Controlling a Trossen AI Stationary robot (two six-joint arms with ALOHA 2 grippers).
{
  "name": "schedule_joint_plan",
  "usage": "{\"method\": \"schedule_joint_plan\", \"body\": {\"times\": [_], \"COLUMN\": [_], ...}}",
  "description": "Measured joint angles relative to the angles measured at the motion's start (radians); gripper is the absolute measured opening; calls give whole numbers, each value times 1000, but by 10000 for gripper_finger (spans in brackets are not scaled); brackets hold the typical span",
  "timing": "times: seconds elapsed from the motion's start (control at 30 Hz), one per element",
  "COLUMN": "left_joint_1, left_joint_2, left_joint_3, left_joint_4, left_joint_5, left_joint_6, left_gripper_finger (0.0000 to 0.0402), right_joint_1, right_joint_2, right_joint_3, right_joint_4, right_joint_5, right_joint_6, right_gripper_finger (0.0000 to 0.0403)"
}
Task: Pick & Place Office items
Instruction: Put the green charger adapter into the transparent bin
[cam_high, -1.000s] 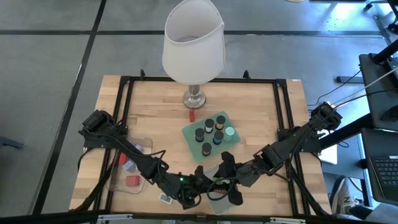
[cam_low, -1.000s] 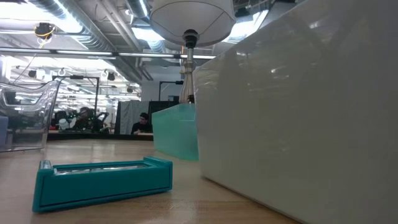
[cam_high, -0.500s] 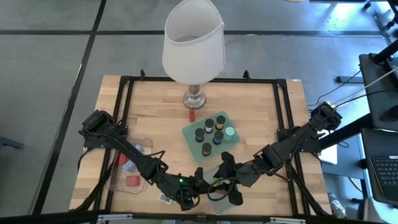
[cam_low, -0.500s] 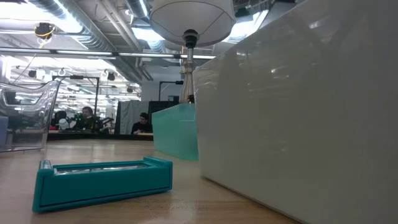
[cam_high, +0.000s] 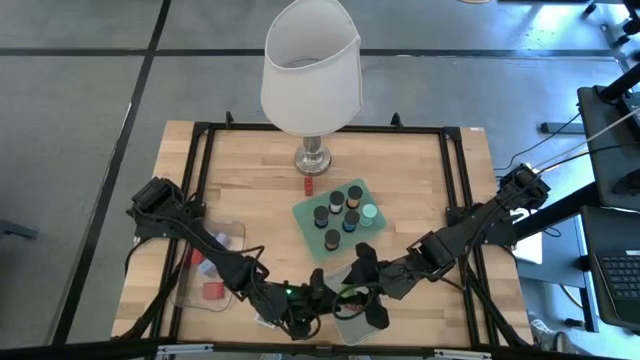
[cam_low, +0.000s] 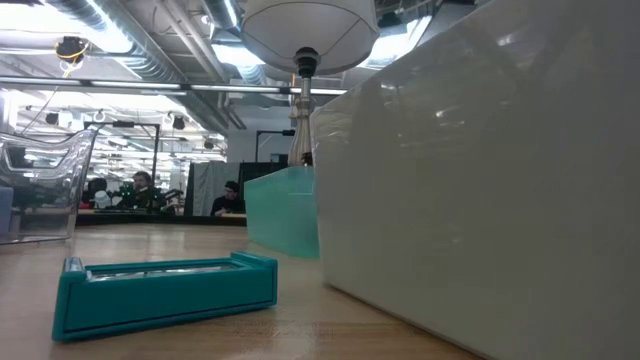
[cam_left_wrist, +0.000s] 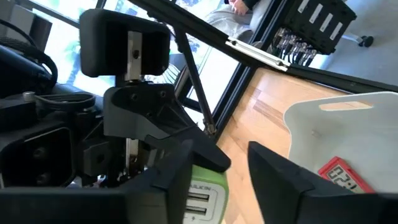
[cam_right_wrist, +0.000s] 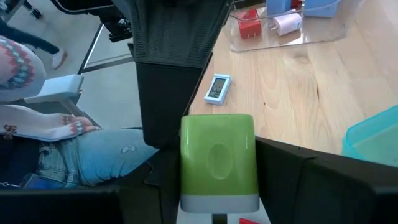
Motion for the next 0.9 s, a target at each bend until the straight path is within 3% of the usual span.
{"method": "schedule_joint_plan", "body": {"times": [0.37,0.73,0.9], "left_joint_1": [-17,35,42], "left_joint_2": [0,0,0], "left_joint_3": [0,0,0], "left_joint_4": [4,4,-4], "left_joint_5": [-42,-27,-18], "left_joint_6": [21,-50,-52], "left_gripper_finger": [222,225,202], "right_joint_1": [2,2,2], "right_joint_2": [0,0,0], "right_joint_3": [0,1,1], "right_joint_4": [2,16,16], "right_joint_5": [-54,-55,-62], "right_joint_6": [28,-2,-4], "right_gripper_finger": [158,158,158]}}
